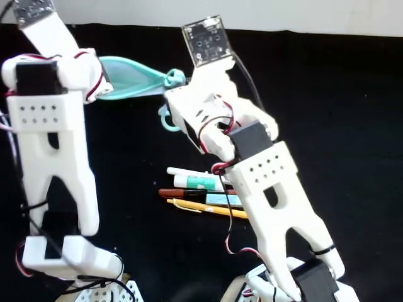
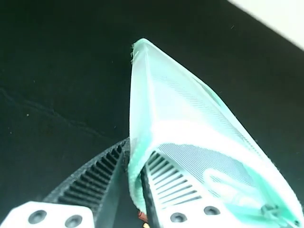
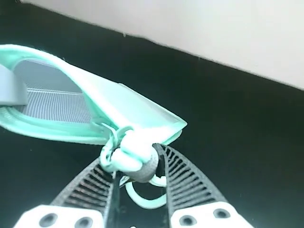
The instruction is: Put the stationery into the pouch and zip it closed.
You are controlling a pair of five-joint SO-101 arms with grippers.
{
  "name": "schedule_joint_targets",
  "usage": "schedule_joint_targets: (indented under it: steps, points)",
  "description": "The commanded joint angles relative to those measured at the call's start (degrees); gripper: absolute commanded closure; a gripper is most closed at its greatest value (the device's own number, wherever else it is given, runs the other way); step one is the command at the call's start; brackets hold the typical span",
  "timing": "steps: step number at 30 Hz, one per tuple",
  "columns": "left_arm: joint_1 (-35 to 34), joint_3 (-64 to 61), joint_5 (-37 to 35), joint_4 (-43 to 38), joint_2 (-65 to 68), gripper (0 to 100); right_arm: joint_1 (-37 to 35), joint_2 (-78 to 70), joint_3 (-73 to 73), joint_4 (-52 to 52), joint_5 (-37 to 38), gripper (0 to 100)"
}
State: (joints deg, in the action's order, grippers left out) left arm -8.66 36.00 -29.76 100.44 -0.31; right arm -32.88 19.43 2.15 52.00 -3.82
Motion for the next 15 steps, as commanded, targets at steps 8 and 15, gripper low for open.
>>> schedule_joint_targets:
  steps: [8,15]
  points:
    - [0.31,-9.54,2.73,0.79,-6.55,99,2.33,3.56,-3.82,4.88,-0.53,99.2]
    - [0.57,-11.38,22.07,0.79,-6.73,99,2.15,3.12,-3.74,5.32,-0.35,99.2]
